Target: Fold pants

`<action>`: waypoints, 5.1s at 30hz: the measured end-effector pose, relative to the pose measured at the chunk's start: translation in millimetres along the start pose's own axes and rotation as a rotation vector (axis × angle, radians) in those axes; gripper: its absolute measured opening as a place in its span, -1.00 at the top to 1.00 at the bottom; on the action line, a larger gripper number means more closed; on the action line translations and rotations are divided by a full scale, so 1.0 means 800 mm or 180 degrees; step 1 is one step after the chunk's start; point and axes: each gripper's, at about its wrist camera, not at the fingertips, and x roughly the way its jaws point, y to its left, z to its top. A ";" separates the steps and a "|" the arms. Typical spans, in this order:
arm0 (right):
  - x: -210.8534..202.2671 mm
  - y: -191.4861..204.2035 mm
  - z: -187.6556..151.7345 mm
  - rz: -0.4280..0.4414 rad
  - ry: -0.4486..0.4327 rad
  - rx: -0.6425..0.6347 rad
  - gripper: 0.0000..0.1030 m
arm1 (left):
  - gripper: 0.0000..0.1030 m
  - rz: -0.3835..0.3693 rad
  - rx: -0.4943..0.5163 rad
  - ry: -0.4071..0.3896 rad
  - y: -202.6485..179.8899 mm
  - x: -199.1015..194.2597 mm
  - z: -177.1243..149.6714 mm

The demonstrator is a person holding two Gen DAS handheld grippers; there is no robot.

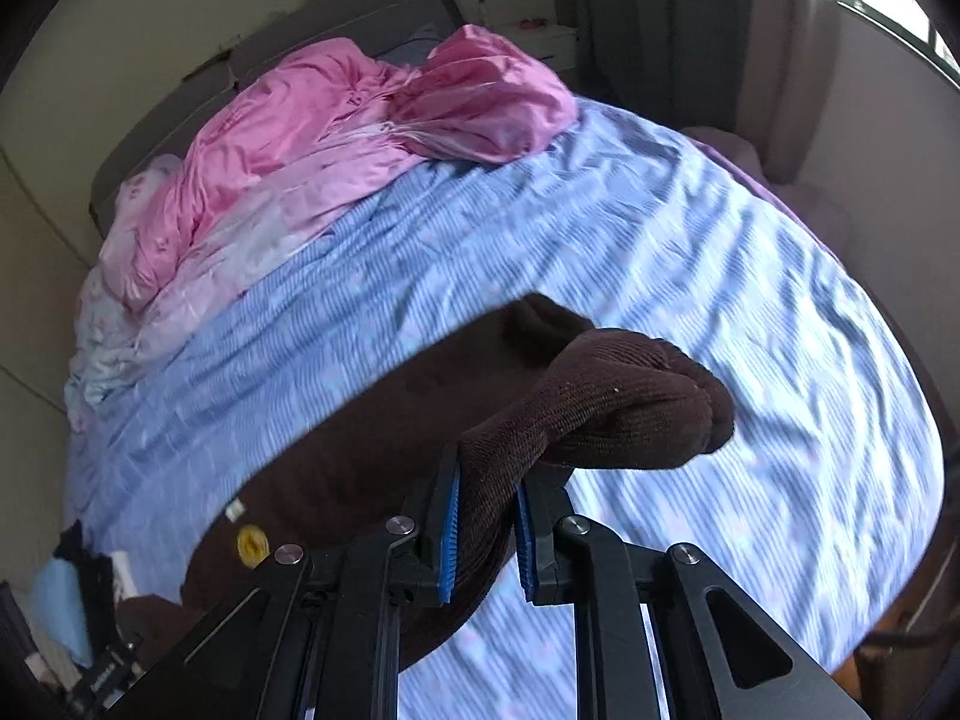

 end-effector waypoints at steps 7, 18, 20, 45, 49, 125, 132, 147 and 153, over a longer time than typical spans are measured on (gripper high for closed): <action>0.093 0.027 0.053 -0.0109 0.0278 -0.0016 0.68 | 0.58 0.0237 -0.0062 0.0203 -0.018 0.070 0.054; 0.204 0.078 0.090 -0.0269 0.0567 -0.0487 0.68 | 0.47 0.0476 -0.0018 0.0481 -0.027 0.134 0.085; 0.214 0.081 0.092 -0.0236 0.0653 -0.0538 0.62 | 0.43 0.0504 0.0083 0.0485 -0.035 0.128 0.085; 0.165 -0.073 0.077 -0.0048 0.0372 -0.0487 -0.02 | -0.28 -0.0513 0.1646 0.0157 -0.189 0.093 -0.001; 0.189 -0.071 0.072 0.0001 0.0502 -0.0596 -0.02 | -0.28 -0.0552 0.1525 0.0265 -0.180 0.105 -0.005; 0.182 0.277 -0.131 0.0494 0.0855 -0.1469 -0.05 | 0.20 -0.1473 0.0171 0.0646 0.124 0.197 0.089; 0.180 0.294 -0.141 0.0547 0.0886 -0.1481 -0.05 | 0.58 -0.1666 0.0117 0.0398 0.128 0.131 0.066; 0.175 0.338 -0.171 0.0661 0.0905 -0.1744 -0.05 | 0.60 -0.1349 -0.0232 0.0381 0.163 0.130 0.039; 0.203 0.353 -0.173 0.0589 0.0892 -0.1859 -0.05 | 0.57 -0.1156 -0.0037 0.0356 0.152 0.144 0.047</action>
